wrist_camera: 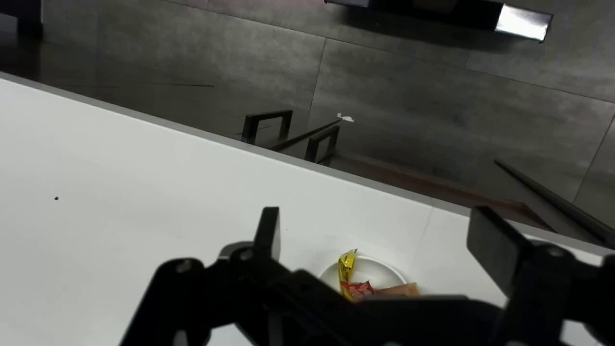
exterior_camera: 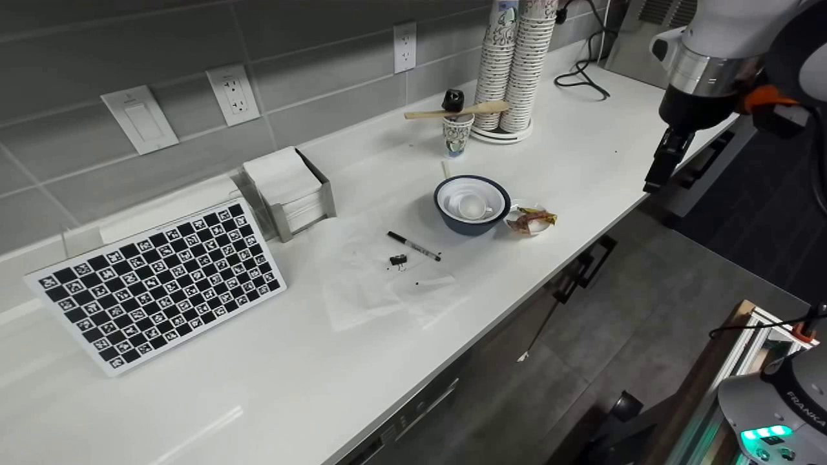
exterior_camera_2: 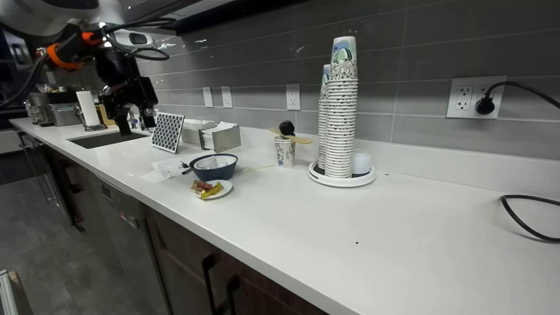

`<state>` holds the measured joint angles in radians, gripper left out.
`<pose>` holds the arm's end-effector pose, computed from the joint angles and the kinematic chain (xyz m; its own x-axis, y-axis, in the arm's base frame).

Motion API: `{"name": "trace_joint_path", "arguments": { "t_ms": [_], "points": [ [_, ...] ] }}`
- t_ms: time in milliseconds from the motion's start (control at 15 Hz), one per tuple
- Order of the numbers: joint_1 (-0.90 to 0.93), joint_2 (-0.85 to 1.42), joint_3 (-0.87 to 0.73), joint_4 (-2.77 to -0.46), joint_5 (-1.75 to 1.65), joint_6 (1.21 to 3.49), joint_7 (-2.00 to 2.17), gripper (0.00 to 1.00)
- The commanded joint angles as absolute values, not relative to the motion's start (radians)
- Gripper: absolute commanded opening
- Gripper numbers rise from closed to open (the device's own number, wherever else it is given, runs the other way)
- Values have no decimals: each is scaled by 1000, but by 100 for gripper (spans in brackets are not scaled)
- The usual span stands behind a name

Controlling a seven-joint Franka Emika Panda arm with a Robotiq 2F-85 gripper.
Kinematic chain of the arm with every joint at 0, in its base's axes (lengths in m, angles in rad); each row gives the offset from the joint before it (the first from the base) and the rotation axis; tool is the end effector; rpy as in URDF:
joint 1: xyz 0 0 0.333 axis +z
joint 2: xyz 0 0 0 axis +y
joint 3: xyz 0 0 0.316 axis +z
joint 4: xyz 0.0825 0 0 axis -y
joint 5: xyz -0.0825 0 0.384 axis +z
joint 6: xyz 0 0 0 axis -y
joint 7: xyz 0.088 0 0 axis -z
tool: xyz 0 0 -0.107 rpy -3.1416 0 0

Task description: Pour the contents on the white plate into the white bowl.

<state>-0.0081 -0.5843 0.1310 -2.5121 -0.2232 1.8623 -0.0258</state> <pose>0.3640 0.0300 0.4739 0.9793 0.1827 -0.0876 0.2000 -0.9405 0.2747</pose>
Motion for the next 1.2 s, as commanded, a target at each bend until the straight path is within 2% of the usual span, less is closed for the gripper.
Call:
{"name": "trace_joint_path", "arguments": {
  "t_ms": [0,200,533,800,1133],
  "points": [
    [17,-582,110,-2510,-234,1857,-15,100],
    [2,-619,83,-2543,-213,1900,13,100],
    [-81,-652,-139,-2665,-166,2098,-52,100],
    [-110,-554,-292,-2685,-45,2296,-132,100],
    [-68,-442,-380,-2638,261,2357,-161,100]
  ]
}}
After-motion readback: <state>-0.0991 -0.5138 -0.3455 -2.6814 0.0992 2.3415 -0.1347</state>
